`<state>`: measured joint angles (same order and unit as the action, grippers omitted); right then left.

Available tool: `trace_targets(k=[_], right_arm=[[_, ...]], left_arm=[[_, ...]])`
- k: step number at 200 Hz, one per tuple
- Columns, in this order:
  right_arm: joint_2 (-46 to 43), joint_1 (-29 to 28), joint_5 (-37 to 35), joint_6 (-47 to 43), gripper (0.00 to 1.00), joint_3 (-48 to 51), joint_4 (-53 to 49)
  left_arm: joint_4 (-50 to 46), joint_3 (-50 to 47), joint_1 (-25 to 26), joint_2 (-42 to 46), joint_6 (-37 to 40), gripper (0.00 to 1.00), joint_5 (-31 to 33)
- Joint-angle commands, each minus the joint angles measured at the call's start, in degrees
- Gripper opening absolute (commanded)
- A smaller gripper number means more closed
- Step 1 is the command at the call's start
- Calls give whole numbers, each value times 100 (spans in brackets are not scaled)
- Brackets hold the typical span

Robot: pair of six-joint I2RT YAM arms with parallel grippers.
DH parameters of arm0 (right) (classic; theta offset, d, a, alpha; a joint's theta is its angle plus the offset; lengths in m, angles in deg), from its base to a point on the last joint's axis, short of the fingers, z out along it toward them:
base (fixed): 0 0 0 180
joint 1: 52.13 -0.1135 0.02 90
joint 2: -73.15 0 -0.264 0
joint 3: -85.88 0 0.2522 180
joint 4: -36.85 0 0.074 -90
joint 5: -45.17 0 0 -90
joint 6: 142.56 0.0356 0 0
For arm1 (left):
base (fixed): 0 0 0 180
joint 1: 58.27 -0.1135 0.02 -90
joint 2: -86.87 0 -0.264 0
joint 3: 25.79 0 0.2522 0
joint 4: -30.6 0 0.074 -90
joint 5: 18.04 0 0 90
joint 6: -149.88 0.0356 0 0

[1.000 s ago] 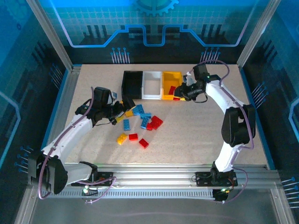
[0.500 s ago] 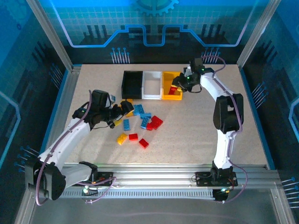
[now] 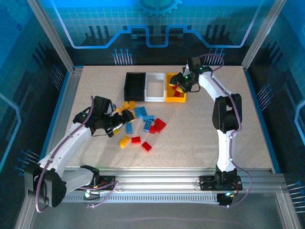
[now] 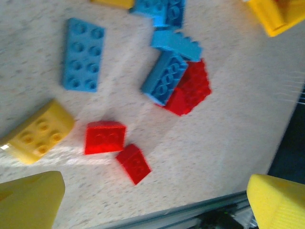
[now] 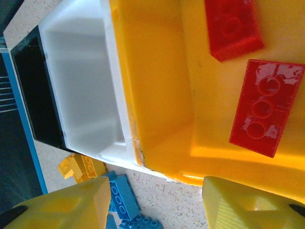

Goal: Sort the legos into containers by color

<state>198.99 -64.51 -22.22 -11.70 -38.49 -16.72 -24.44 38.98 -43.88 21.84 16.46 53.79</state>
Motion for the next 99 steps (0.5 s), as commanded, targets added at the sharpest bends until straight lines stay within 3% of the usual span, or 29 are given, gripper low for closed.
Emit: trace_targets(k=[1,19,45,99], right_arm=[[-432,-179,-142,-291,56,-48,-356],[-845,-301,-152,-454,57,412,-370],[-1531,-503,-227,-664,57,1339,-296],[-2663,-587,-232,-783,57,2787,-217]], left_arm=[[-1148,267,-34,-206,558,98,539],[-1613,328,12,-472,896,92,784],[-1891,417,249,-907,1273,92,1187],[-1440,430,533,-1710,1941,86,1185]])
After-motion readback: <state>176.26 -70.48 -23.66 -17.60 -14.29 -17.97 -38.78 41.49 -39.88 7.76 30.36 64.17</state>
